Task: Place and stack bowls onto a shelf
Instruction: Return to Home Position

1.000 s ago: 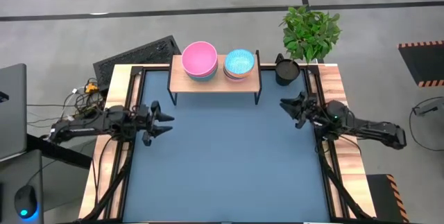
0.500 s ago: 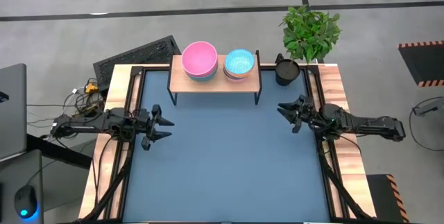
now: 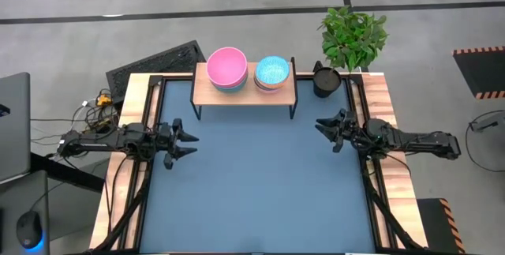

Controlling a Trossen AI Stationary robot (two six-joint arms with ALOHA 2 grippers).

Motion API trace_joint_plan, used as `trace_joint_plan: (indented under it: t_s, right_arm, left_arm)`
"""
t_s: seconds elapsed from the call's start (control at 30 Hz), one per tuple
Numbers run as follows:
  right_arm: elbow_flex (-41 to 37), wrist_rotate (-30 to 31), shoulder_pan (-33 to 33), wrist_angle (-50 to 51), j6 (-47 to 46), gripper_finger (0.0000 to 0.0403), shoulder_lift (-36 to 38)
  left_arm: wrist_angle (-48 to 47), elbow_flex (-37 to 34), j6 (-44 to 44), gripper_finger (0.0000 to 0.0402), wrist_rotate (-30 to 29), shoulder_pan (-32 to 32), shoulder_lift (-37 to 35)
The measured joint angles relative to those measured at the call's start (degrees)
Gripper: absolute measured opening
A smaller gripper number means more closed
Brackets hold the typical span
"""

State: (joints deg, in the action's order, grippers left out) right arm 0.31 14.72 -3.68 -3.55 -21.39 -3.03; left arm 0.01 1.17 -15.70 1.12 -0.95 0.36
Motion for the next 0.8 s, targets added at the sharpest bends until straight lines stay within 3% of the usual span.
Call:
trace_joint_plan:
  t_s: [0.8]
  right_arm:
    - [-0.05,-0.04,-0.04,0.13,-0.15,0.0159,0.00]
  left_arm:
    - [-0.26,0.07,-0.01,0.0185,-0.51,0.00,0.00]
